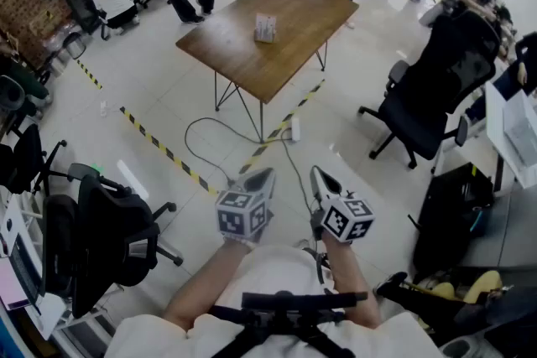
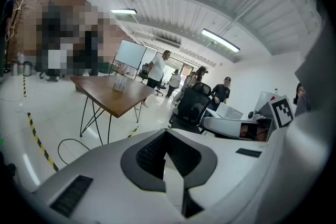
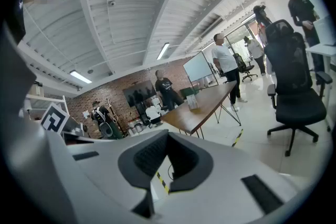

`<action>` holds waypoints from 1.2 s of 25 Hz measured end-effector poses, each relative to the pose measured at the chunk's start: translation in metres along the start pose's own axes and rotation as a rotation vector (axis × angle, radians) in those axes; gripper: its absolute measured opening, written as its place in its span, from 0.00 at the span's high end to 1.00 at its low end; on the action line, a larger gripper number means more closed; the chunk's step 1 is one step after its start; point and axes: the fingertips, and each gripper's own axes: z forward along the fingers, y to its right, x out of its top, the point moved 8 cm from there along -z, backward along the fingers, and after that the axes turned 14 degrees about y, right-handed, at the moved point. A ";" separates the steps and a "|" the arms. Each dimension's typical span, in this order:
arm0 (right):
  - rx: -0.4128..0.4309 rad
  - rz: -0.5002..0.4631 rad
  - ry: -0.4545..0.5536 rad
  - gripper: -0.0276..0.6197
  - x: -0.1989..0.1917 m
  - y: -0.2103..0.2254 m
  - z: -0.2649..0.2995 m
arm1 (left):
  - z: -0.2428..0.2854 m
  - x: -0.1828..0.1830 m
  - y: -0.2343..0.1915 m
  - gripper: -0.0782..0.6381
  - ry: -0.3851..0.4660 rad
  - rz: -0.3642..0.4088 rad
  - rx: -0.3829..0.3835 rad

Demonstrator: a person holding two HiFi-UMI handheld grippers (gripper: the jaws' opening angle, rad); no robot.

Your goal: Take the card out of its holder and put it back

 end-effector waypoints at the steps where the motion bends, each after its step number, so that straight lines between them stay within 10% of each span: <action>1: -0.001 0.002 -0.001 0.95 -0.001 -0.001 0.002 | 0.000 0.002 -0.002 0.90 0.002 0.000 0.000; 30: -0.029 0.031 0.015 0.95 -0.012 -0.024 0.089 | 0.026 0.051 -0.079 0.90 0.051 0.031 -0.041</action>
